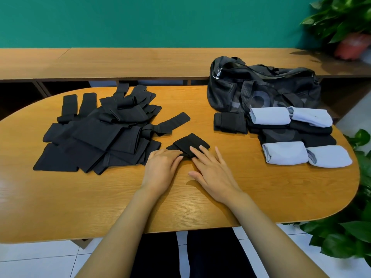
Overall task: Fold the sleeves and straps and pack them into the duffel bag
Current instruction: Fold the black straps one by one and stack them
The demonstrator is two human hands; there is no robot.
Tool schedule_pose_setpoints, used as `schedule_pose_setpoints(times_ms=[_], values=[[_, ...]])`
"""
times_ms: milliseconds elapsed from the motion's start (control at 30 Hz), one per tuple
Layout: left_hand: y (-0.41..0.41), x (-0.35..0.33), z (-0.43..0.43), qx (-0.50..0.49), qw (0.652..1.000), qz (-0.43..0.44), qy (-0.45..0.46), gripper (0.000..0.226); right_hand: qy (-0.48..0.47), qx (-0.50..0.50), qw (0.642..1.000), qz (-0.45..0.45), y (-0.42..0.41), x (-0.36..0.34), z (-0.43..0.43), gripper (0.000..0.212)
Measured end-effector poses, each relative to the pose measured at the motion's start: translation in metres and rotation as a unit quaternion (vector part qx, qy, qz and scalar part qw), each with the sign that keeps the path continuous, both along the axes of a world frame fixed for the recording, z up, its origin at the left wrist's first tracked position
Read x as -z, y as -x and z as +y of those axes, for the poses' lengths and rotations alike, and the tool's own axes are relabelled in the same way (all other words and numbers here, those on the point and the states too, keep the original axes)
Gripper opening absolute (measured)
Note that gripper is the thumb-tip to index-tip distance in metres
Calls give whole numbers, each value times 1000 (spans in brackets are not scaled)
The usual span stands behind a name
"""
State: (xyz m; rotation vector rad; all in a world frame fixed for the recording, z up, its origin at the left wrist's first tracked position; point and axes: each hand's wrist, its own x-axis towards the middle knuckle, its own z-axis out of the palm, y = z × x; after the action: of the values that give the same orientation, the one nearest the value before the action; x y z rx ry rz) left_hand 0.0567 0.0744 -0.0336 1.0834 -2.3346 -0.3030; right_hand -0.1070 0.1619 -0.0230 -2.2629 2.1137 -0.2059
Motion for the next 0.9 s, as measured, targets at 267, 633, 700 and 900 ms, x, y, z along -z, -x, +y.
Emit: schedule_pose_setpoints(times_ms=[267,633,700,900], values=[[-2,6,4,-87,992,43,-76,57,111,128,982,86,31,-15,-36,85],[-1,6,1,-81,993,26,-84,56,8,245,960,133,78,-4,-52,82],[-1,6,2,-81,993,24,-83,57,20,231,967,110,77,-7,-49,76],[-1,5,4,-76,994,27,-80,53,-15,185,976,112,75,-3,-46,69]])
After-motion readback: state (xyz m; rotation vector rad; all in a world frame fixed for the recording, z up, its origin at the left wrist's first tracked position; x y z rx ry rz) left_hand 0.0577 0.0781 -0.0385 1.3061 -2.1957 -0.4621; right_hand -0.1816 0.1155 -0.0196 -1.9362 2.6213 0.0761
